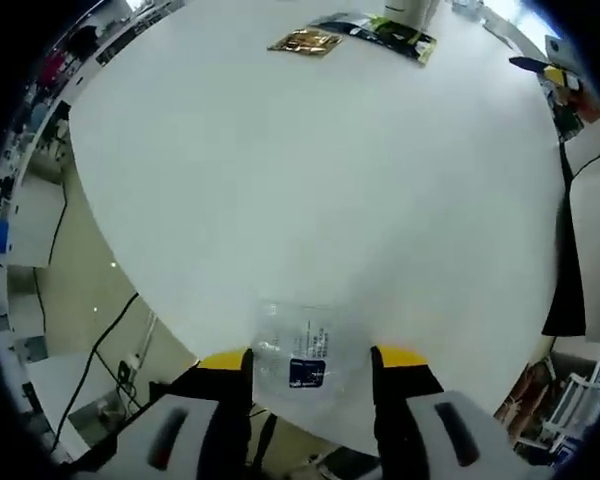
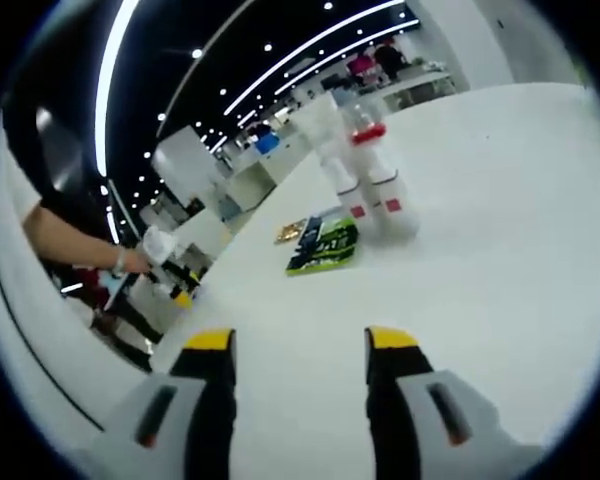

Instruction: Arrange the skincare products in the storage area until every visible bottle or jar stands upright without overlapping.

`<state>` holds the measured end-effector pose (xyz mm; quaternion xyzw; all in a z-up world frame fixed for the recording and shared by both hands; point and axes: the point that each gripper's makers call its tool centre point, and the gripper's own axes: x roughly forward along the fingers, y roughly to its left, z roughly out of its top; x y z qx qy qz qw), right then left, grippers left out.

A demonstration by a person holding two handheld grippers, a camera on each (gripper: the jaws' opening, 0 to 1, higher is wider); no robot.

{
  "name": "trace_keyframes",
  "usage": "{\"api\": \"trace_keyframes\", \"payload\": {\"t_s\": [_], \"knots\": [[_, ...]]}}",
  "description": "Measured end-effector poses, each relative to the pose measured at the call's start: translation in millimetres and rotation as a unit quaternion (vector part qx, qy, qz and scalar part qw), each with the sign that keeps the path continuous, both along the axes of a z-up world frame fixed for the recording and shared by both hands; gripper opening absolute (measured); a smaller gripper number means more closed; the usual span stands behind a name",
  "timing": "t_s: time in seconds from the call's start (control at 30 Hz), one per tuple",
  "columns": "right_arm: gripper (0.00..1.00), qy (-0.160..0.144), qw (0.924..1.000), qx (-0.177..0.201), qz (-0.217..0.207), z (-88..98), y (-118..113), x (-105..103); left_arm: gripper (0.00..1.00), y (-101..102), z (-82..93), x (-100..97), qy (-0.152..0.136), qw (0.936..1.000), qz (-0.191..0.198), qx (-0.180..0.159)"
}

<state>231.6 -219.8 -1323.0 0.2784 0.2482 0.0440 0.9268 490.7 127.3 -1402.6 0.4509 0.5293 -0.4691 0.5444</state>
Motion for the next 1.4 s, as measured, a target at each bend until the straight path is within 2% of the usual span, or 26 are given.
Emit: {"api": "trace_keyframes", "payload": {"t_s": [0.17,0.47,0.63,0.83,1.1,1.2,1.33,1.4], "knots": [[0.50,-0.003,1.0000,0.001,0.007,0.4,3,3,0.41,-3,1.4,-3.6,0.001,0.9999,0.014,0.005],[0.49,-0.004,1.0000,0.000,0.005,0.0,0,2,0.41,-9,2.3,-17.8,-0.001,0.9999,0.011,-0.007],[0.49,-0.010,0.9999,0.000,0.005,3.4,0,1,0.41,-12,2.5,-31.5,-0.001,0.9999,0.012,-0.008],[0.49,-0.017,0.9998,0.001,0.004,5.9,-1,0,0.40,-20,4.5,-52.8,0.003,0.9999,-0.006,-0.015],[0.49,-0.028,0.9995,0.006,0.015,10.4,6,1,0.40,-64,27.9,-86.0,-0.007,0.9965,-0.020,-0.080],[0.49,-0.031,0.9993,0.012,0.018,13.9,8,1,0.40,-94,42.8,-104.7,-0.004,0.9921,-0.022,-0.124],[0.49,-0.034,0.9989,0.015,0.030,17.1,15,1,0.40,-125,56.2,-128.3,0.001,0.9871,-0.044,-0.154],[0.49,-0.035,0.9986,0.016,0.035,19.8,18,0,0.40,-133,59.6,-136.5,0.003,0.9856,-0.051,-0.161]]}}
